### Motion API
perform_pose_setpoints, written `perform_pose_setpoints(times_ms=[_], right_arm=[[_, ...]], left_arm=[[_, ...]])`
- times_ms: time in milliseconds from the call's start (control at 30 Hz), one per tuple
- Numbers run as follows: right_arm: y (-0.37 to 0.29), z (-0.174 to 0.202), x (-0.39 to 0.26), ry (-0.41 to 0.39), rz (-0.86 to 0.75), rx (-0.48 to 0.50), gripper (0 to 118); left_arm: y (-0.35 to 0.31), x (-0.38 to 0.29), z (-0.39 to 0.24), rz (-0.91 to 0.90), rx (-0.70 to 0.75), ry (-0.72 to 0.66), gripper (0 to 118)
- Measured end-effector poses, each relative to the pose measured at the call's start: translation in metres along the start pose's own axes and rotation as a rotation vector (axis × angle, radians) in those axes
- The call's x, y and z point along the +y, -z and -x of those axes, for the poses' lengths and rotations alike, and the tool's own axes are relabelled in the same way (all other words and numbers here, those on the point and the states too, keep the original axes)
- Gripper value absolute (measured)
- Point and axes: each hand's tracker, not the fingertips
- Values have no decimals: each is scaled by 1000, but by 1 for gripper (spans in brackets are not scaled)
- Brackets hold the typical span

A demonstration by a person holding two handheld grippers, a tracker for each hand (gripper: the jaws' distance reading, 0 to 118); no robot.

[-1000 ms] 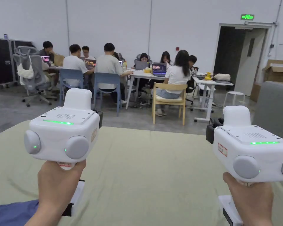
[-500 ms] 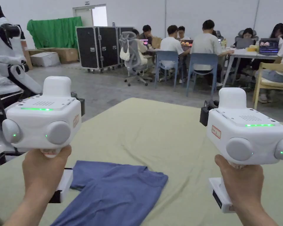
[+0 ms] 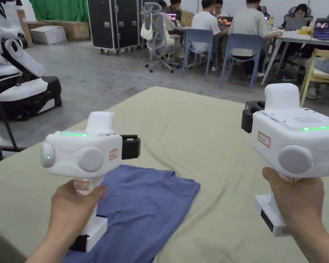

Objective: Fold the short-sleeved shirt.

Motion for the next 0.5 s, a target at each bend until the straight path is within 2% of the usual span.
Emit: perform_pose_setpoints(times_ms=[100, 267, 400, 433, 467, 500], right_arm=[[15, -16, -22, -28, 56, -17, 2], [56, -36, -71, -73, 176, -29, 2], [82, -44, -111, -40, 263, -5, 2], [86, -45, -120, -28, 277, 2, 2], [89, -45, -127, -17, 294, 16, 2], [91, -45, -134, -14, 301, 22, 2]], left_arm=[[64, -48, -32, 144, -49, 56, 95], [157, -114, -65, 324, -118, 43, 95], [209, -152, -74, 451, -59, 105, 93], [215, -159, -73, 478, -17, 122, 85], [220, -164, -68, 491, -4, 121, 84], [216, -163, -57, 444, -71, 40, 65]])
